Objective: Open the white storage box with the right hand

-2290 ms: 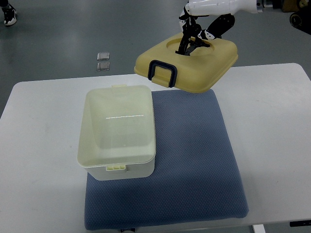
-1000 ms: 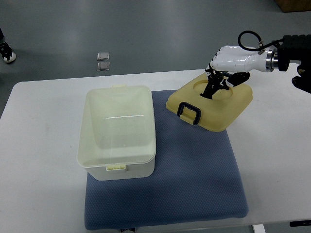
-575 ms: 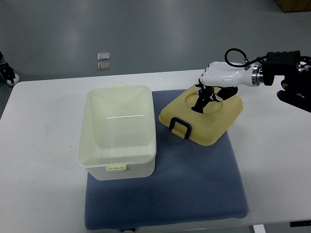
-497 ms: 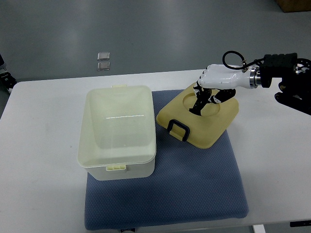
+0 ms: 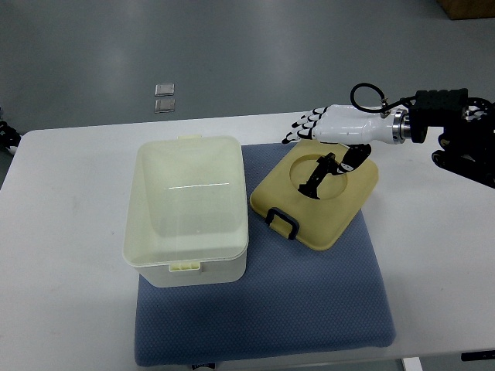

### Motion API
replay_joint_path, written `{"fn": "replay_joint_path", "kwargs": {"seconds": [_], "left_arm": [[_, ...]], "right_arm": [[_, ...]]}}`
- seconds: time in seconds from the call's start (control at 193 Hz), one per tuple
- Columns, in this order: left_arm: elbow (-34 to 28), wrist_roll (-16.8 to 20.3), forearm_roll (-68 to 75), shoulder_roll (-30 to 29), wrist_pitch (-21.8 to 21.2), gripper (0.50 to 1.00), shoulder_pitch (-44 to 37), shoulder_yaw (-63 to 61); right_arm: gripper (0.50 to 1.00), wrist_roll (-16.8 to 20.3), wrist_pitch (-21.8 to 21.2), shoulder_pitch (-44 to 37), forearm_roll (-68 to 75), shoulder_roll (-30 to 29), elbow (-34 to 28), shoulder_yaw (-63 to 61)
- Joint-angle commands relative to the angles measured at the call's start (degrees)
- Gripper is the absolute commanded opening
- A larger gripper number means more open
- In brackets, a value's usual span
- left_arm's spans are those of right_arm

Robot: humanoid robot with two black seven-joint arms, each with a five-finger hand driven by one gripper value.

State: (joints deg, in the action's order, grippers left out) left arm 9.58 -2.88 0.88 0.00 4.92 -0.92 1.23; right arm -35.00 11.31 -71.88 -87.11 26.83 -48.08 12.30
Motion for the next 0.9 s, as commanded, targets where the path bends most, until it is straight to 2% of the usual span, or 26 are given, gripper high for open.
{"fn": "replay_joint_path", "kwargs": {"seconds": [0.0,0.098,0.176,0.337,0.435,0.523,0.699,0.896], "left_arm": [[0.0,0.0,0.0,0.0,0.0,1.0,0.0,0.0],[0.0,0.0,0.0,0.0,0.0,1.0,0.0,0.0],[0.0,0.0,0.0,0.0,0.0,1.0,0.0,0.0],[0.0,0.0,0.0,0.0,0.0,1.0,0.0,0.0],[0.0,0.0,0.0,0.0,0.0,1.0,0.0,0.0],[0.0,0.1,0.0,0.0,0.0,1.0,0.0,0.0],[0.0,0.1,0.0,0.0,0.0,1.0,0.0,0.0],[0.0,0.1,0.0,0.0,0.0,1.0,0.0,0.0]], "right_arm": [[0.913,0.0,-0.5,-0.5,0.4,0.4,-0.1,-1.7],[0.913,0.0,-2.1,-0.4,2.2,0.7,-0.2,-3.2],[0.913,0.0,-5.1,-0.3,4.8,0.6,-0.1,-4.2],[0.913,0.0,-14.7,0.2,15.0,0.5,0.2,-6.1],[0.919,0.0,-21.2,1.2,28.1,0.4,1.0,-7.9],[0.921,0.0,-25.3,3.1,39.1,0.0,2.0,-8.2],[0.921,0.0,-26.9,6.2,61.1,-1.0,4.6,-10.1],[0.921,12.0,-27.7,10.0,80.1,-3.8,6.1,-14.6]]}}
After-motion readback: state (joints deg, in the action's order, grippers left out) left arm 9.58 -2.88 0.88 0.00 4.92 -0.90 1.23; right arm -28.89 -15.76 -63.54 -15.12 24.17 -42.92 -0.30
